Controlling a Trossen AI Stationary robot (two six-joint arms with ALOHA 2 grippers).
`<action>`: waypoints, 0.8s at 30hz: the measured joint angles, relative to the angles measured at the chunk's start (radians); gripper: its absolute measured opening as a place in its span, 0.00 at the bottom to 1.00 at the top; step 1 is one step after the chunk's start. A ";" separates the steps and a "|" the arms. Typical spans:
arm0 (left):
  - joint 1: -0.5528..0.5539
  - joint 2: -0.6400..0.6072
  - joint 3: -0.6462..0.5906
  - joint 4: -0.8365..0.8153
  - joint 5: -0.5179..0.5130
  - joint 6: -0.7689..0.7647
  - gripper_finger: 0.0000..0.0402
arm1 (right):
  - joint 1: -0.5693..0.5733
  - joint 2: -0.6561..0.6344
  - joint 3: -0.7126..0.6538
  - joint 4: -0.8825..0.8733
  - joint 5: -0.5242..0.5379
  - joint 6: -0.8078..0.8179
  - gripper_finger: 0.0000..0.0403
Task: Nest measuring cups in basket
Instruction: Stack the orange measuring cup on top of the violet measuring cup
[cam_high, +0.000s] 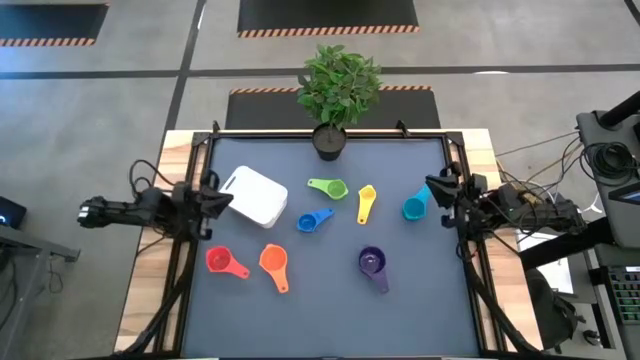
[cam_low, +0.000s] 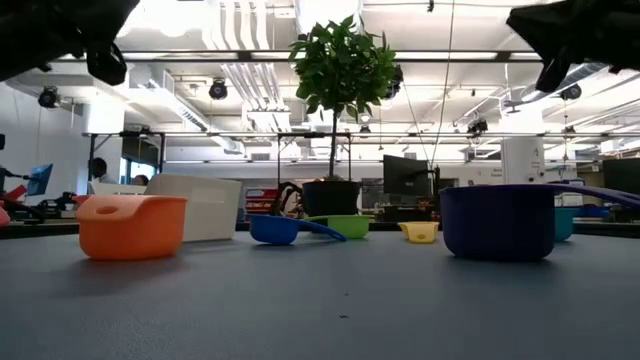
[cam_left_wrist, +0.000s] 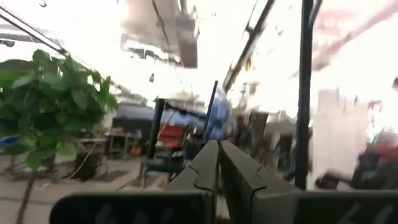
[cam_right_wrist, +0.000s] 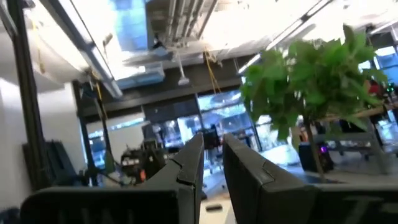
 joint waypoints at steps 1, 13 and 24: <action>0.000 0.000 0.000 0.013 0.000 -0.023 0.00 | 0.000 0.004 0.009 0.000 -0.003 -0.001 0.12; 0.000 0.013 0.000 0.106 0.000 -0.225 0.00 | 0.000 0.170 0.144 0.007 -0.003 -0.216 0.12; -0.001 0.132 0.000 0.298 0.000 -0.246 0.00 | 0.000 0.228 0.142 0.147 -0.145 -0.365 0.12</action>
